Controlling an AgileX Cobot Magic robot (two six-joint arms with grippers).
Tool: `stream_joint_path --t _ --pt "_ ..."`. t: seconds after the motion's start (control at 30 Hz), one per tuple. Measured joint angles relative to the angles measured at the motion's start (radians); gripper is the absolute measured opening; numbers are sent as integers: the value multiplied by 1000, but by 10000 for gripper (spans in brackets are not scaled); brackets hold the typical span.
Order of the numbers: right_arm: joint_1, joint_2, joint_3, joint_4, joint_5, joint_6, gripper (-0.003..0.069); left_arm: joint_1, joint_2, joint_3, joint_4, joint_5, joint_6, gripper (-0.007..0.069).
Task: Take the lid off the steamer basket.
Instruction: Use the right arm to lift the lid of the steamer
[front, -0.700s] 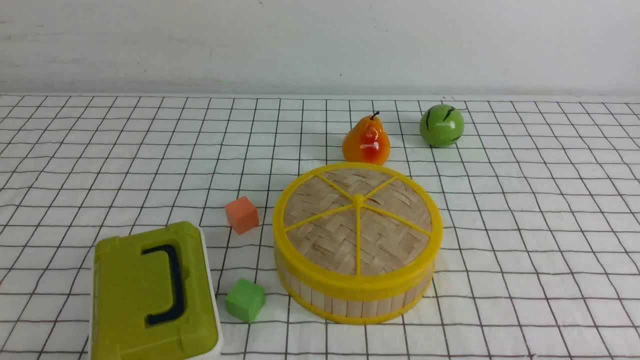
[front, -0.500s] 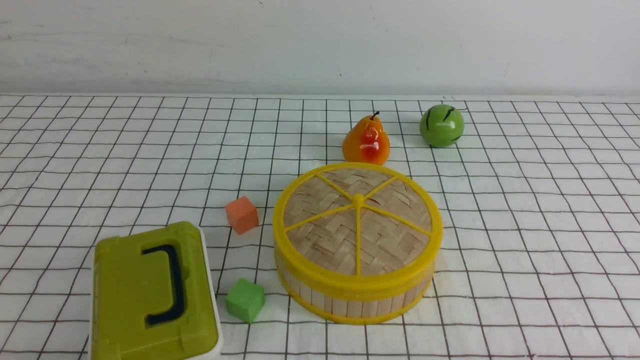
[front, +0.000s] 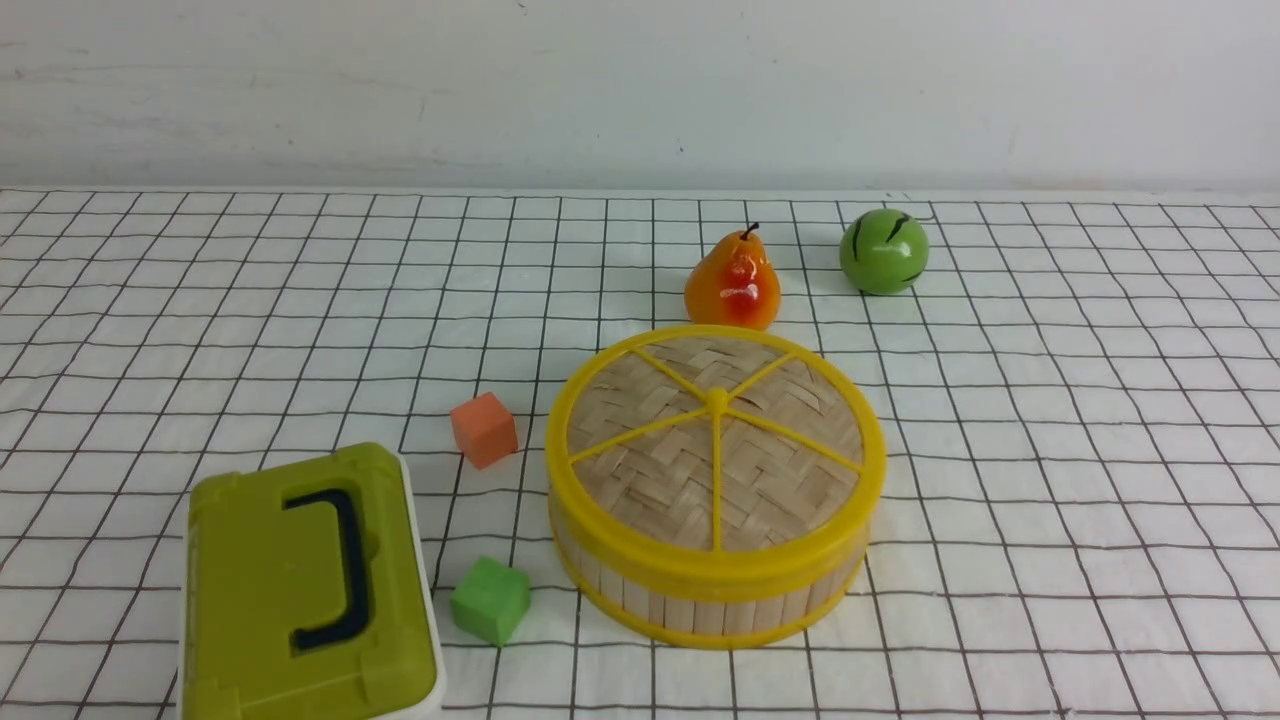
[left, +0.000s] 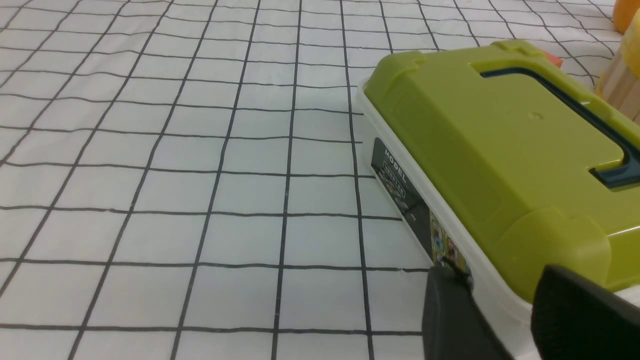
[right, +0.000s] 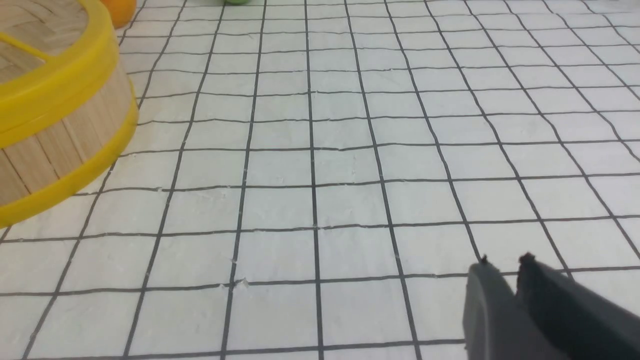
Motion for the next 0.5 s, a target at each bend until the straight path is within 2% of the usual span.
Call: stream_joint_path --t 0.5 --pt "0 0 0 0 0 0 101 0 0 0 0 0 0 239"
